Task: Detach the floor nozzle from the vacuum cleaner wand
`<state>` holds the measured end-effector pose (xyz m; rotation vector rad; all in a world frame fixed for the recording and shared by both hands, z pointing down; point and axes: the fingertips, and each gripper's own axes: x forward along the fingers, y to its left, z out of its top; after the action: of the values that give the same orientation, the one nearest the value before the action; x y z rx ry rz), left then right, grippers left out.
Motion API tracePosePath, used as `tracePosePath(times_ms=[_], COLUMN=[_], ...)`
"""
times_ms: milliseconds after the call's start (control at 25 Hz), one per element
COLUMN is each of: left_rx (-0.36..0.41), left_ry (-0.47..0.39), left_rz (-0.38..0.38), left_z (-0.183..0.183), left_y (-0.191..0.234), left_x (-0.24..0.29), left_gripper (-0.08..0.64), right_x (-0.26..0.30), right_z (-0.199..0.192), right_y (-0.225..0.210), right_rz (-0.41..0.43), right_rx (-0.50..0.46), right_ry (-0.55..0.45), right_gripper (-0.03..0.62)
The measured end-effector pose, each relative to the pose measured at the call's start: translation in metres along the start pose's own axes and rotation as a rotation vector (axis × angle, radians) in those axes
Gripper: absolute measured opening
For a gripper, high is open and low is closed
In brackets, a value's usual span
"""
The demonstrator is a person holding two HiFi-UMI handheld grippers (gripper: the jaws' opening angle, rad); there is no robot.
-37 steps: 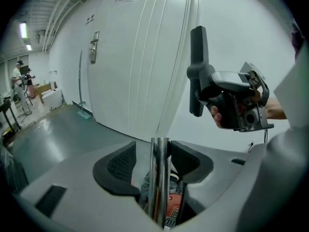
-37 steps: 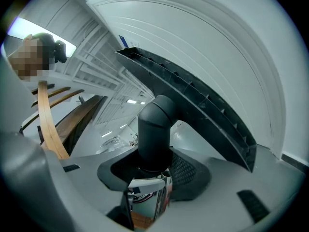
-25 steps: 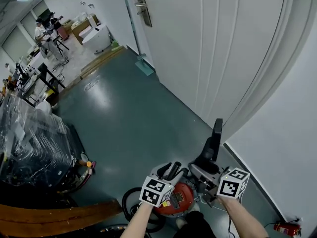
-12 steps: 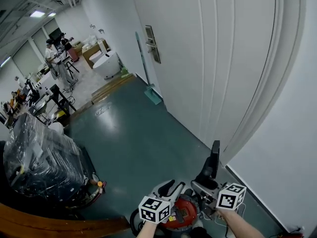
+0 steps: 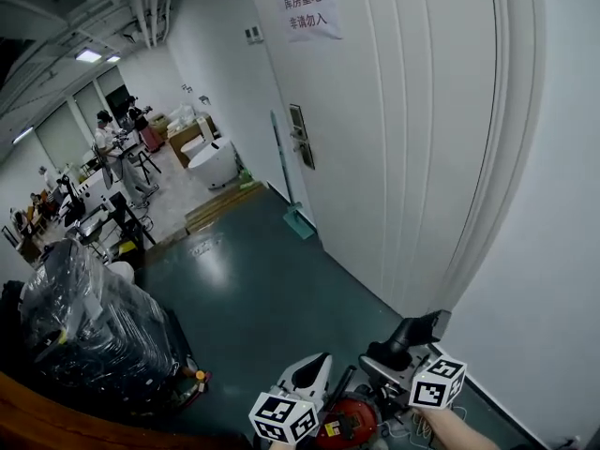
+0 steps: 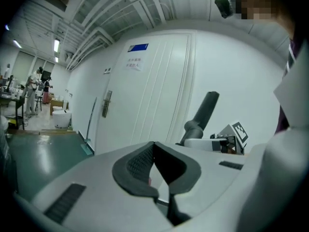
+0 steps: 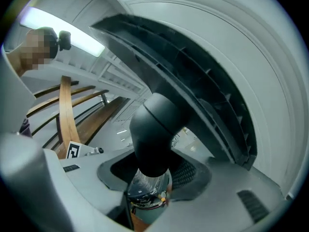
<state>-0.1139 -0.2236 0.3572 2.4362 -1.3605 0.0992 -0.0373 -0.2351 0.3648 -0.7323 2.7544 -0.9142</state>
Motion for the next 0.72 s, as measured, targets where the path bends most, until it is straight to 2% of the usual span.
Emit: tracePosePath(times_ms=[240,720], left_rx=[0.023,0.053], left_ry=[-0.089,-0.152], left_rz=[-0.021,-0.035], left_z=[0.042,0.065], left_y=[-0.024,-0.043], left_x=[-0.025,-0.058], left_gripper=[0.005,0.005], right_x=[-0.003,-0.014], right_z=[0.022,0.042], right_y=[0.042,0.079], right_rz=[0.027,0.043], right_rx=[-0.099,-0.183], right_ry=[0.006,-0.021], right_gripper=[0.189,0.189])
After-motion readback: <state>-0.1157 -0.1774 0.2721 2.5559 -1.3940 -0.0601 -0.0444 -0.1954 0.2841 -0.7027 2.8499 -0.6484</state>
